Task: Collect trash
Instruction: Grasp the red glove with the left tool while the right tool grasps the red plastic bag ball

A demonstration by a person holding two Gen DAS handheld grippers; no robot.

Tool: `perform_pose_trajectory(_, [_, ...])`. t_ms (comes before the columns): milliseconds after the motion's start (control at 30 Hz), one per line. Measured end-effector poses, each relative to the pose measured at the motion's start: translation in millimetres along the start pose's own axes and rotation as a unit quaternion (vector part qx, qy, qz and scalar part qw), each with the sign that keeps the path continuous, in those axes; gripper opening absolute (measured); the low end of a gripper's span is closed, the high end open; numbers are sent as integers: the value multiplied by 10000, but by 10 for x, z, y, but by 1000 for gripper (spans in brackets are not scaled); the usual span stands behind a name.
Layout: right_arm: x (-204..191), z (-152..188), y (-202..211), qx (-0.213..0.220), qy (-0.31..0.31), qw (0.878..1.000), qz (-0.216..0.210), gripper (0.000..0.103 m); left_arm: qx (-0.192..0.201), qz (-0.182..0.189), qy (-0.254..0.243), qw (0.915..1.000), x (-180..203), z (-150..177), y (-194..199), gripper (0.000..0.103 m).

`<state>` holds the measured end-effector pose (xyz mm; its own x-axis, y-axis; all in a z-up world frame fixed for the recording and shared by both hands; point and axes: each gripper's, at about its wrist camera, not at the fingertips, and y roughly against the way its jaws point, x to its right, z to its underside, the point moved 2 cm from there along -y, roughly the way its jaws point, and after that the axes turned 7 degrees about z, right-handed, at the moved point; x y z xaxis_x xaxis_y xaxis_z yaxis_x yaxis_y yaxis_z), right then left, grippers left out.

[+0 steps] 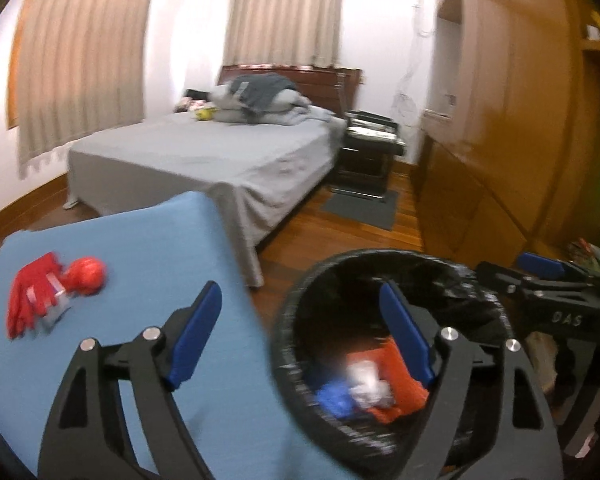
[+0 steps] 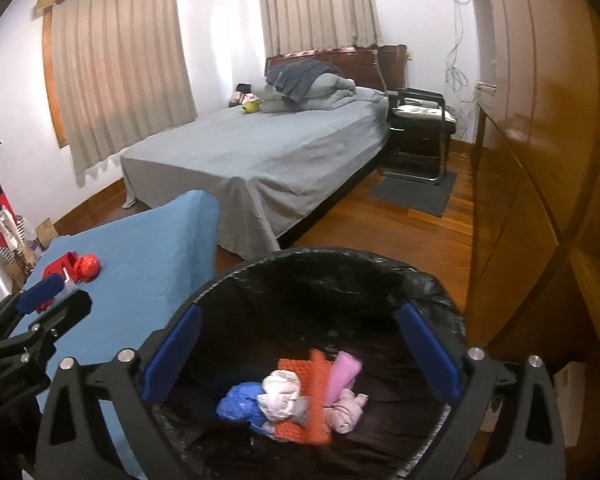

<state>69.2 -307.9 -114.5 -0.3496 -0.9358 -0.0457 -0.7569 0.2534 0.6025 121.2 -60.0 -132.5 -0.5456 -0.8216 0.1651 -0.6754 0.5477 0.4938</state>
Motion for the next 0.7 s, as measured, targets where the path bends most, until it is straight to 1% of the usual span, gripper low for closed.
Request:
perform_pose_trajectory(133, [-275,-52,-119,-18,164,9997,-203,97,95,-488,220,9985,-378,17,135,81])
perform_pose_trajectory(267, [-670,-138,-303,-28,336,9984,-463,97,178,-1062,442,9932,-838,6,261,81])
perform_pose_trajectory(300, [-807,-170,-364,-12,385,9977,-561,97,198,-1261,498,9906,-995,6,290,81])
perform_pose_trajectory(400, [-1156,-249,-511,11,540,9957,-759,97,255,-1645,597,9842,-1329,-26,359,81])
perform_pose_trajectory(467, [-1390,-309,-596,28,608,9941,-903,97,287,-1892,712,9789,-1608,-62,384,77])
perform_pose_trajectory(567, [-1752,-415,-741,75,703,9915,-1092,97,295,-2143,836,9727,-1931,-137,386,70])
perform_pose_trajectory(700, [-2277,-514,-982,78,826,9871,-1370,97,281,-2470,972,9637,-2408,-209,364,67])
